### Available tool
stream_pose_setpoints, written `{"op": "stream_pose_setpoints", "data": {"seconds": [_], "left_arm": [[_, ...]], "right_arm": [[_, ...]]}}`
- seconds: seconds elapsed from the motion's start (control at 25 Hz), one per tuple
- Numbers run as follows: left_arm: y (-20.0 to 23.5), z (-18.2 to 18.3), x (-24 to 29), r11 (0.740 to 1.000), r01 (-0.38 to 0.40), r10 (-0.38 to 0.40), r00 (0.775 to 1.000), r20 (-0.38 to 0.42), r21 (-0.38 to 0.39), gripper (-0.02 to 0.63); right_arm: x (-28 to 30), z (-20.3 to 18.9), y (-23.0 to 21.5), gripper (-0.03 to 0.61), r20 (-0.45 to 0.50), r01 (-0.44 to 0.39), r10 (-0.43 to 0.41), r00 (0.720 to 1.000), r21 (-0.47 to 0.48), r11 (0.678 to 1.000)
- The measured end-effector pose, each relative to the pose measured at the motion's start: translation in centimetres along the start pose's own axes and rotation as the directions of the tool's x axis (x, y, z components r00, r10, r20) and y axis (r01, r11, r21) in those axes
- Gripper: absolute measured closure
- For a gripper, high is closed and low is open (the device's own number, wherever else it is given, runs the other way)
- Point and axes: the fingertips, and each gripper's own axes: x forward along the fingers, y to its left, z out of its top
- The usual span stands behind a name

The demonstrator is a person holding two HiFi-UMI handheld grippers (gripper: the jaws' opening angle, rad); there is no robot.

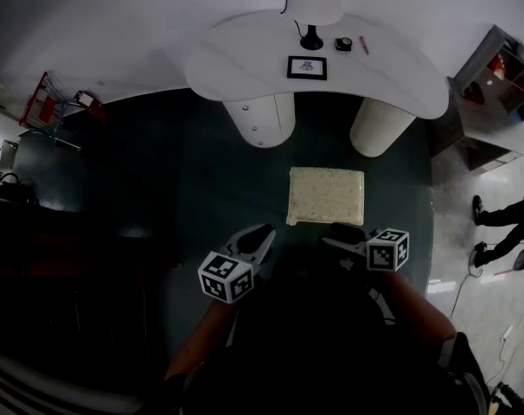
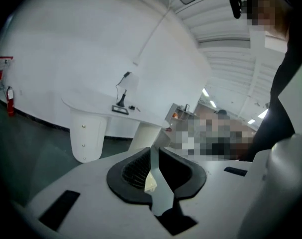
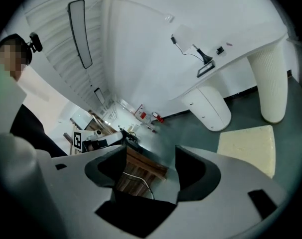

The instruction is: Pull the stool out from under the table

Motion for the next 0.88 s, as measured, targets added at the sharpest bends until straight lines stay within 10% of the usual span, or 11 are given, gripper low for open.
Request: {"op": "stream_pose_setpoints", "data": {"seconds": [0.32, 0.88], "left_arm": [[-2.4, 2.6, -6.8, 0.985, 0.114, -0.120, 0.992, 0.040, 0.127, 0.554], [-15.1, 5.3, -1.8, 0.962, 0.098, -0.130, 0.986, 0.108, 0.255, 0.558]], "right_arm": [[1.8, -0.9, 11.9, 0.272, 0.093, -0.002, 0.009, 0.996, -0.080, 0.997], [-11.9, 0.4, 13.1, 0.273, 0.241, 0.084, -0.012, 0.970, -0.290, 0.953]]}}
